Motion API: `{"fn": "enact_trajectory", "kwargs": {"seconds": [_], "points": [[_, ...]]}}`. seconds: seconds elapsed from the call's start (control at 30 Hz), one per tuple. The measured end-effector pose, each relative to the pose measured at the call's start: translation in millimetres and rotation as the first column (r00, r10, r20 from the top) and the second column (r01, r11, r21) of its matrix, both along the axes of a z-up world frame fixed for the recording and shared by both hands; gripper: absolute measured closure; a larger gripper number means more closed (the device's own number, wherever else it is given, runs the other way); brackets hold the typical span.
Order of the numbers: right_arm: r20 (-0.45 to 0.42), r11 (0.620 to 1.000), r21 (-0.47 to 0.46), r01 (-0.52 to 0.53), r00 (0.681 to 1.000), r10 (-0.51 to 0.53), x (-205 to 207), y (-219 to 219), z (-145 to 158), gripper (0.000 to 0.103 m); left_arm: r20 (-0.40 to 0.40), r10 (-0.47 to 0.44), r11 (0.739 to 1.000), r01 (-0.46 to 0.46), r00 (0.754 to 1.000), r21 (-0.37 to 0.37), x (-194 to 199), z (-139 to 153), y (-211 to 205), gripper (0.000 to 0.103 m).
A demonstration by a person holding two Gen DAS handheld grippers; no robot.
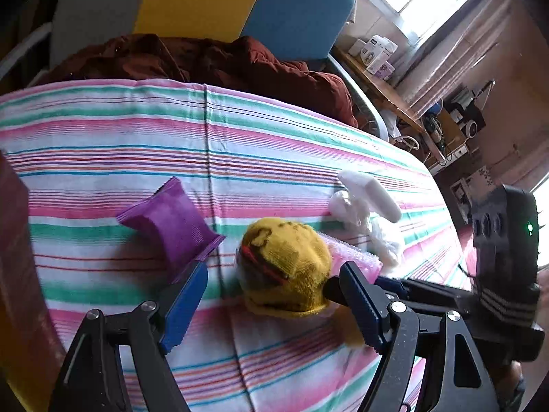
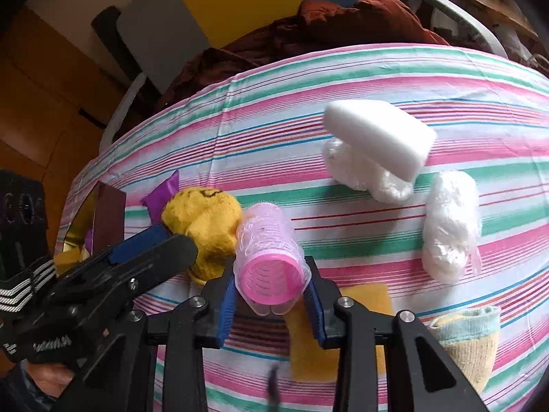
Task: Organize objects
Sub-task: 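Grasp the yellow knitted toy with the left tool while the right tool grasps the pink roller, then carry the yellow toy and pink roller into the gold tray and open both tools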
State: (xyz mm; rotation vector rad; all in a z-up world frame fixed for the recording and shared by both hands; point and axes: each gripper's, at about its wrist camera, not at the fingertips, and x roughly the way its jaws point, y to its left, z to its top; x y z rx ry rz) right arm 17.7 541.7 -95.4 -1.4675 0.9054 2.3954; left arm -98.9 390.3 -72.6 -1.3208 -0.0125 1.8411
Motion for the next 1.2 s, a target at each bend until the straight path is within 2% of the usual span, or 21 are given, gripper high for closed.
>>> {"fn": "enact_trajectory", "kwargs": {"seconds": [0.2, 0.33, 0.37, 0.43, 0.47, 0.5, 0.6, 0.7, 0.8, 0.97, 1.1, 1.2], "points": [[0.007, 0.999, 0.034, -0.016, 1.0, 0.016, -2.8, -3.3, 0.0, 0.069, 0.103, 0.027, 0.999, -0.029, 0.994, 0.023, -11.7, -12.0, 3.1, 0.023], [0.009, 0.999, 0.04, -0.018, 1.0, 0.018, -3.4, -4.4, -0.1, 0.069, 0.126, 0.015, 0.999, -0.021, 0.992, 0.047, -12.9, -15.2, 7.8, 0.026], [0.012, 0.999, 0.041, -0.02, 1.0, 0.019, -3.8, -5.0, -0.7, 0.069, 0.13, 0.008, 0.999, -0.014, 0.991, 0.046, -12.8, -17.1, 10.1, 0.029], [0.014, 0.998, 0.052, -0.016, 1.0, 0.016, -4.4, -5.4, -0.3, 0.07, 0.147, -0.009, 0.999, 0.003, 0.989, 0.04, -12.5, -22.3, 15.4, 0.052], [0.009, 0.999, 0.053, -0.013, 1.0, 0.012, -3.8, -4.3, 0.2, 0.07, 0.147, -0.017, 0.998, 0.009, 0.989, 0.054, -12.0, -22.6, 15.8, 0.054], [0.003, 0.998, 0.056, -0.004, 1.0, 0.004, -2.7, -2.9, 1.4, 0.07, 0.136, -0.018, 0.998, 0.01, 0.991, 0.06, -11.6, -21.2, 15.1, 0.065], [-0.009, 0.998, 0.063, 0.017, 1.0, -0.016, 1.0, 0.9, 3.9, 0.071, 0.105, -0.013, 0.998, 0.006, 0.994, 0.068, -7.7, -15.0, 5.6, 0.071], [-0.006, 0.997, 0.066, 0.042, 0.999, -0.042, 3.1, 6.1, 3.0, 0.071, 0.058, -0.006, 0.998, 0.002, 0.998, 0.066, -4.5, -8.6, -5.5, 0.071], [-0.027, 0.997, 0.065, 0.041, 0.999, -0.04, 3.6, 5.4, 5.4, 0.071, 0.053, -0.008, 0.998, 0.005, 0.999, 0.061, 0.7, -3.7, -18.6, 0.071], [-0.247, 0.999, -0.043, -0.009, 0.969, -0.002, 11.4, 1.4, 31.3, 0.071, -0.024, -0.025, 0.998, 0.026, 0.999, 0.058, 20.5, 13.6, -42.1, 0.071], [-0.259, 0.998, -0.066, -0.009, 0.966, -0.008, 14.0, 3.6, 30.9, 0.071, -0.062, -0.012, 0.998, 0.016, 0.998, 0.064, 32.3, 26.6, -64.3, 0.071], [-0.238, 0.999, -0.038, -0.019, 0.971, 0.009, 11.1, -2.9, 29.7, 0.071, -0.093, 0.002, 0.998, 0.004, 0.996, 0.059, 39.2, 36.6, -80.7, 0.07]]}}
